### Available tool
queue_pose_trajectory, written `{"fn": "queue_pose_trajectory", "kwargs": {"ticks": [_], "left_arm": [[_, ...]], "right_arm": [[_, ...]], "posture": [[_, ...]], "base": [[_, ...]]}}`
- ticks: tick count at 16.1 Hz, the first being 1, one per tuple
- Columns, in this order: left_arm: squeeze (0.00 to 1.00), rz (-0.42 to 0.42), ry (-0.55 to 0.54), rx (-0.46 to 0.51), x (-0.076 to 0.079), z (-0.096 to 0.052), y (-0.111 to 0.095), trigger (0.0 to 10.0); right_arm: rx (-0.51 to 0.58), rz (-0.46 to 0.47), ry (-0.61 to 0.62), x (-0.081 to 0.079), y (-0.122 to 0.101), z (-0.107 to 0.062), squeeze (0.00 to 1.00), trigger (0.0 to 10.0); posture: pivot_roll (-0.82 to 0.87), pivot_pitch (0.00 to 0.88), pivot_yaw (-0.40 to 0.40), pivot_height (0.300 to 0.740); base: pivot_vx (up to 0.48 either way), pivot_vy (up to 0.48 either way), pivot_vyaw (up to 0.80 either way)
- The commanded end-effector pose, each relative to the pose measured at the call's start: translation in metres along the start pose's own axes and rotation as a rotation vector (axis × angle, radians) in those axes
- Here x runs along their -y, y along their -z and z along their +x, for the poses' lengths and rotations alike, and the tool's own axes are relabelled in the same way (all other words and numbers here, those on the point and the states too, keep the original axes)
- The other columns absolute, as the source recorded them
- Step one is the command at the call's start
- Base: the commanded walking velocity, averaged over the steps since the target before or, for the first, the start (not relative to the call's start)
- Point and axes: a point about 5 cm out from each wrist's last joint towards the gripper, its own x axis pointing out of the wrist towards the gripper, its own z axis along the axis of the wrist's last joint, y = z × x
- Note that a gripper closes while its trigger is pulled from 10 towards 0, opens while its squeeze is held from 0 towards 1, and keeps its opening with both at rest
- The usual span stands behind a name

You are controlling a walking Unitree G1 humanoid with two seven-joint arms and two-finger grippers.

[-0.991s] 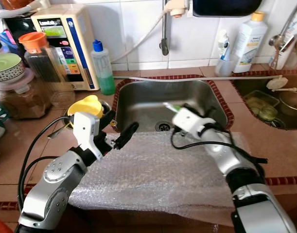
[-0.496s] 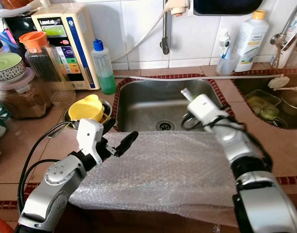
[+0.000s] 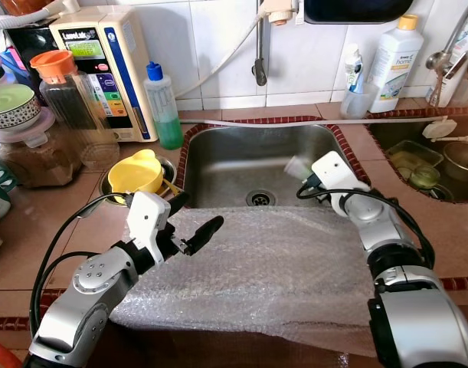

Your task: Kitchen organization

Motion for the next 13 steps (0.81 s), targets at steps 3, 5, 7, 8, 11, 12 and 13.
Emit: {"fn": "queue_pose_trajectory", "kwargs": {"ticks": [3,5,7,8,11,12,13], "left_arm": [[0.0,0.007,0.025,-0.016,0.003,-0.001,0.002,10.0],[0.0,0.007,0.033,-0.016,0.005,0.0,0.002,10.0],[0.0,0.008,0.037,-0.016,0.006,0.0,0.001,10.0],[0.0,0.013,0.039,-0.02,0.006,0.0,0.002,10.0],[0.0,0.018,0.042,-0.027,0.005,-0.001,0.002,10.0],[0.0,0.017,0.042,-0.027,0.005,-0.001,0.002,10.0],[0.0,0.017,0.042,-0.027,0.005,-0.001,0.002,10.0]], "right_arm": [[0.12,0.161,0.045,0.012,-0.024,0.002,1.0,10.0],[0.126,0.157,0.06,0.012,-0.025,0.002,1.0,10.0],[0.06,0.228,0.033,0.008,-0.017,0.003,1.0,10.0],[0.025,0.275,0.027,0.007,-0.013,0.004,1.0,10.0],[0.06,0.433,0.022,0.014,-0.019,0.003,1.0,10.0],[0.069,0.418,0.016,0.015,-0.02,0.003,1.0,10.0],[0.07,0.417,0.014,0.015,-0.02,0.003,1.0,10.0]], "posture": [[-0.24,0.031,0.124,0.74],[-0.24,0.031,0.126,0.74],[-0.24,0.031,0.128,0.74],[-0.24,0.033,0.129,0.74],[-0.24,0.032,0.128,0.74],[-0.24,0.032,0.128,0.74],[-0.24,0.032,0.128,0.74]], "base": [[0.0,0.0,0.0],[0.0,0.0,0.0],[0.0,0.0,0.0],[0.0,0.0,0.0],[0.0,0.0,0.0],[0.0,0.0,0.0],[0.0,0.0,0.0]]}}
